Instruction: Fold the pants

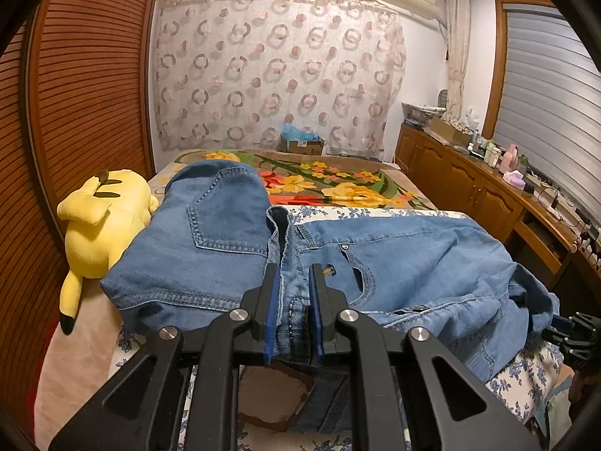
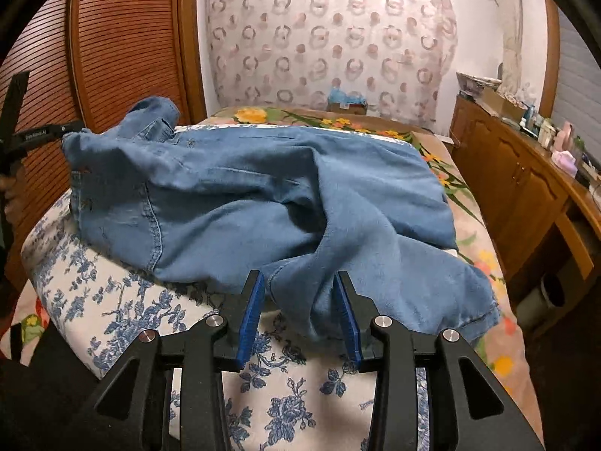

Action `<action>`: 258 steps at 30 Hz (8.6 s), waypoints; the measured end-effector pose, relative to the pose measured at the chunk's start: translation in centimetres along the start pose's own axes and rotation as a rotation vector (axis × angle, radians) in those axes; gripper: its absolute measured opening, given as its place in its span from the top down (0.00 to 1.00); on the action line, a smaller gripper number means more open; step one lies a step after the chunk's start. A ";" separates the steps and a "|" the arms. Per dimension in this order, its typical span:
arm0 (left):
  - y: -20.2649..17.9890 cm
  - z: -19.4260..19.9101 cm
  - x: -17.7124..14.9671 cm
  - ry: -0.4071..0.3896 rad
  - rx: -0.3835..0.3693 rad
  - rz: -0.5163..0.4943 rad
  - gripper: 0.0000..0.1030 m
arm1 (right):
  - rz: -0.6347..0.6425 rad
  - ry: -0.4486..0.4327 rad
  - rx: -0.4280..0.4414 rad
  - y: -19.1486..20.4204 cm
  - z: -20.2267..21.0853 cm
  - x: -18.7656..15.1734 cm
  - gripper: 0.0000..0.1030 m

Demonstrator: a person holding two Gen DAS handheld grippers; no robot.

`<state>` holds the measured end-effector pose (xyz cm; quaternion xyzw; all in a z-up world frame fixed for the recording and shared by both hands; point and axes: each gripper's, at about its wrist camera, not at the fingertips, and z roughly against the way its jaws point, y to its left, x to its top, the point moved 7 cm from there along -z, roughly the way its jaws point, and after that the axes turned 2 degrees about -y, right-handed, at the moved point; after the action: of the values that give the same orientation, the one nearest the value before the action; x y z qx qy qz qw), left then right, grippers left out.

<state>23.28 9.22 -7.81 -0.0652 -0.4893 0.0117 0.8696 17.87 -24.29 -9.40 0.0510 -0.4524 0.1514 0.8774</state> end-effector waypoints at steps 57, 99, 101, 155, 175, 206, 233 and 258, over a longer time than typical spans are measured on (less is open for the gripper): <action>2.3 -5.4 2.9 0.048 -0.014 -0.010 0.33 | -0.052 -0.077 -0.165 -12.5 -5.1 9.1 0.95; 0.2 -8.9 9.8 -0.071 0.000 -0.106 0.86 | -0.035 -0.208 -0.217 -16.4 -4.4 18.4 0.95; 0.4 -10.0 10.5 -0.074 0.006 -0.100 0.86 | -0.024 -0.207 -0.223 -16.4 -5.4 19.2 0.95; -1.0 -8.5 3.8 0.061 -0.022 -0.157 0.34 | -0.063 0.011 0.073 -5.6 -5.5 11.5 0.50; 2.5 -5.8 -3.7 0.139 0.004 -0.096 0.34 | -0.046 0.153 0.185 -5.0 -3.2 8.7 0.50; -0.7 -5.3 0.0 0.061 -0.026 -0.180 0.81 | -0.029 0.014 0.188 -2.6 -5.7 11.5 0.93; 2.0 8.5 2.3 -0.114 -0.008 -0.110 0.86 | 0.062 -0.147 0.314 2.7 6.0 9.1 0.96; 3.2 9.6 -6.1 0.044 0.001 -0.072 0.26 | -0.055 -0.038 0.246 0.9 7.0 5.5 0.65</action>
<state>12.11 12.84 -8.46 -0.0473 -0.4722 -0.0210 0.8800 15.12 -23.82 -0.88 0.1736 -0.4455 0.1804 0.8596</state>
